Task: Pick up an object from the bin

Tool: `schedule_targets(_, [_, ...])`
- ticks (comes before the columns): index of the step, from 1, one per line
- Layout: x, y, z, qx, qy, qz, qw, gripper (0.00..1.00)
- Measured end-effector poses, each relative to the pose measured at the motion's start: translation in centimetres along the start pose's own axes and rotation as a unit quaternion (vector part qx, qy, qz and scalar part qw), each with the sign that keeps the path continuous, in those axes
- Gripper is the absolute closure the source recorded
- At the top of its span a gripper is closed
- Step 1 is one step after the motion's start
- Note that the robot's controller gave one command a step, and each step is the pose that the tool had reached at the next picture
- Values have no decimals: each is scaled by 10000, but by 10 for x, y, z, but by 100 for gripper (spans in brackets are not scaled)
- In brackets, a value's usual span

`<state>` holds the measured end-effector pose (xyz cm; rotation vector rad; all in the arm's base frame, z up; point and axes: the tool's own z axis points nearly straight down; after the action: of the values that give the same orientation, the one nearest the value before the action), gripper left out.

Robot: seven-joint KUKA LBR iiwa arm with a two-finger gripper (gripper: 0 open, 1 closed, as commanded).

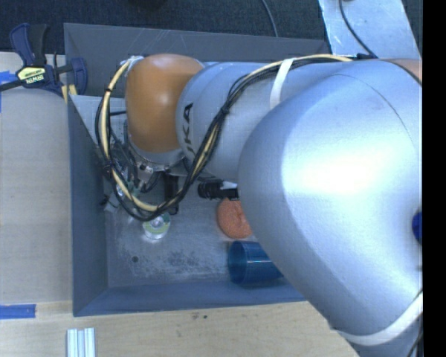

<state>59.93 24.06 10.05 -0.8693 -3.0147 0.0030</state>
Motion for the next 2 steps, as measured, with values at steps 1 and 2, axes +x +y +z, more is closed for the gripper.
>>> schedule_targets(1, [-19, 13, 30, -64, -85, -1880, 9821, 0])
schedule_targets(2, [-5, 6, 30, -19, -9, 1369, 9906, 100])
